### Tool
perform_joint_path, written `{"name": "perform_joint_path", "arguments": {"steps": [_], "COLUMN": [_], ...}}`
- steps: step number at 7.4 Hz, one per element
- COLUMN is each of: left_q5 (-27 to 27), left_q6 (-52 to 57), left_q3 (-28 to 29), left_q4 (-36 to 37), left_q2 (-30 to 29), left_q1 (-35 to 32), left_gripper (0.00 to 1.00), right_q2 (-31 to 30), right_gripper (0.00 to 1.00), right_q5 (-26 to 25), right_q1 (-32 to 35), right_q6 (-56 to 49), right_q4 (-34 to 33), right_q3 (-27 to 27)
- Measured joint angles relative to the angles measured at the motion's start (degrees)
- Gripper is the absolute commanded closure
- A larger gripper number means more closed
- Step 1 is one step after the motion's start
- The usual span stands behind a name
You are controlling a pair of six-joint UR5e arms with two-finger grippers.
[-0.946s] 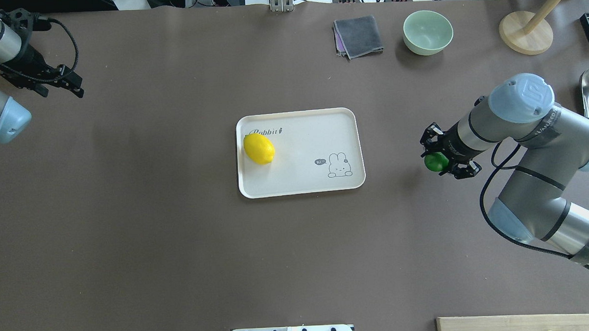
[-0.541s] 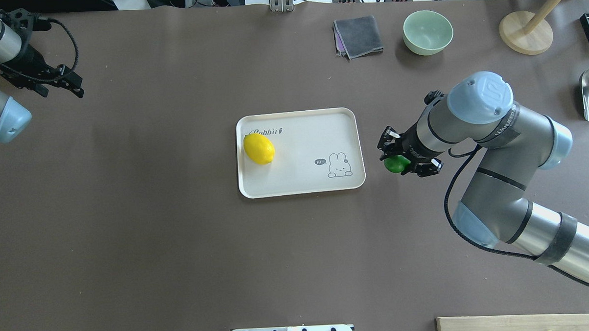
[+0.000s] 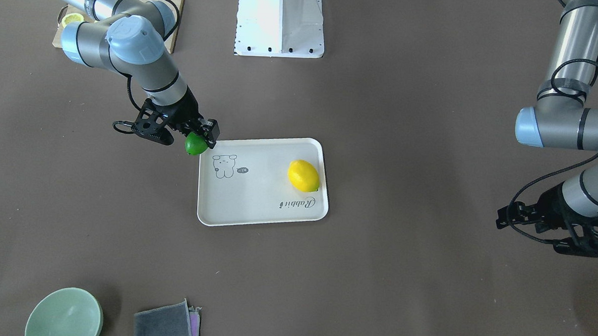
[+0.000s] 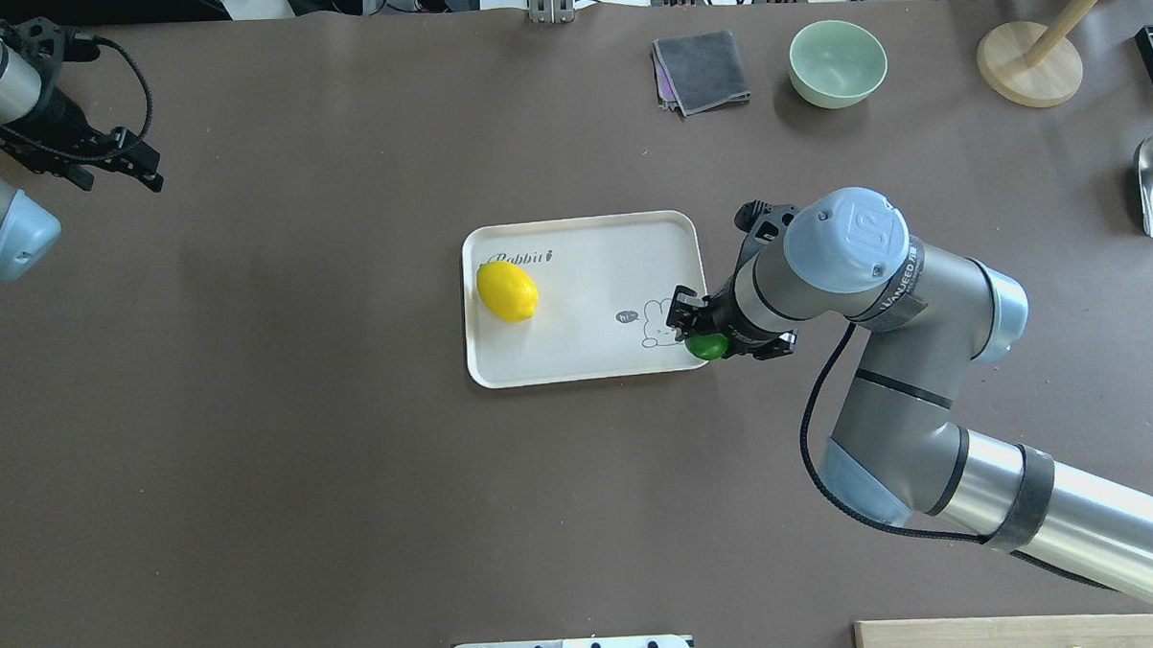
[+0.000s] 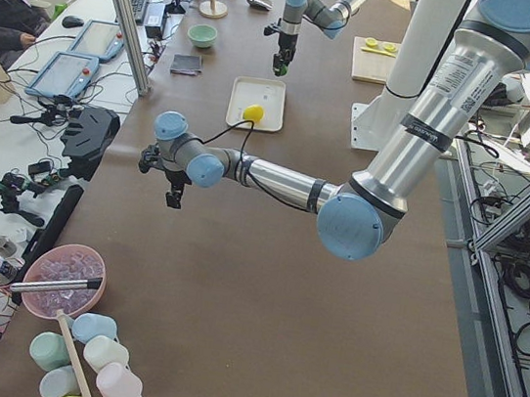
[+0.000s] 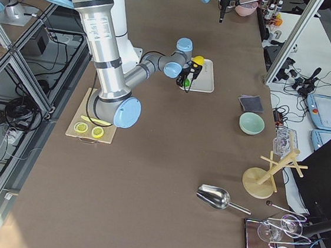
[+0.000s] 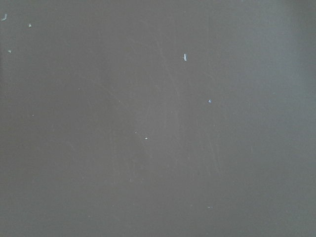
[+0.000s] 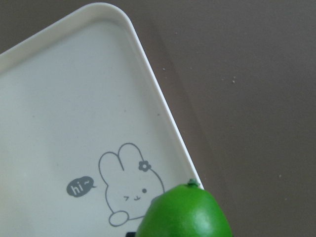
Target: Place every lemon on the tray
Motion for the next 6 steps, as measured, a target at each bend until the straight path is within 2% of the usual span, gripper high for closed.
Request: {"name": "perform_joint_path", "arguments": {"steps": [1,2,4,6], "left_q5": [0.0,0.0,0.0,0.0], "left_q6": [0.0,0.0,-0.1,0.1], "left_q3": [0.0,0.0,-0.1,-0.1], "left_q4": [0.0,0.0,0.0,0.0], "left_q2": [0.0,0.0,0.0,0.0], "left_q1": [0.0,0.0,0.0,-0.1], "left_gripper": [0.03,0.03,0.03,0.03], "right_q2": [1.3,2.4,3.8,4.1], "right_gripper": [0.24,0.01,0.01,0.00], "right_q5": [-0.7,-1.3,-1.8,1.6], "right_q1": [-0.3,-0.3,0.1,3.5], "right_q6": [-0.6,-0.7,-0.3,-1.3], "right_q4": [0.0,-0.2,-2.5,-4.8], "right_q3": [-1.6,-3.2,-4.4,-4.4]}}
